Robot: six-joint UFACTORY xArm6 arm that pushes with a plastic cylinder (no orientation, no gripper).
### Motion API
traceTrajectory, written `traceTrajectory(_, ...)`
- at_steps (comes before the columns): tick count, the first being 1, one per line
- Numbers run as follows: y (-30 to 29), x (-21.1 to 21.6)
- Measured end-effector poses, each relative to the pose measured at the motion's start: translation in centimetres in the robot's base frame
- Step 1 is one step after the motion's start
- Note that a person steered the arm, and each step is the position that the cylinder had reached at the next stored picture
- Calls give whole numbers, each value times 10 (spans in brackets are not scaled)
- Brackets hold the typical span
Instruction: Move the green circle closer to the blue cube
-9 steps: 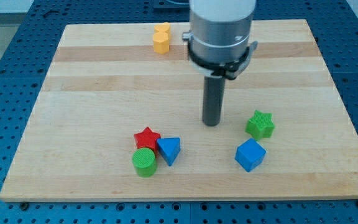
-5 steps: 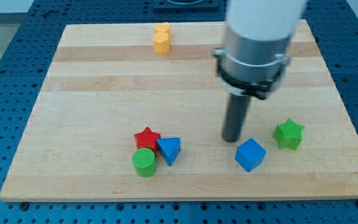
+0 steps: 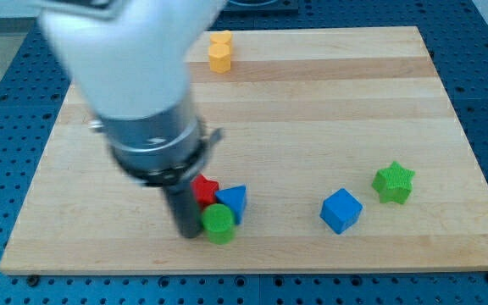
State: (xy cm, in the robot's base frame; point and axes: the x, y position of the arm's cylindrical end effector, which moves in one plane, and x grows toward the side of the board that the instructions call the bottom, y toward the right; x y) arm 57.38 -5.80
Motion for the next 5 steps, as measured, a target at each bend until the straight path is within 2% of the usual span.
traceTrajectory(2, 43, -11)
traceTrajectory(4, 130, -9)
traceTrajectory(5, 81, -2)
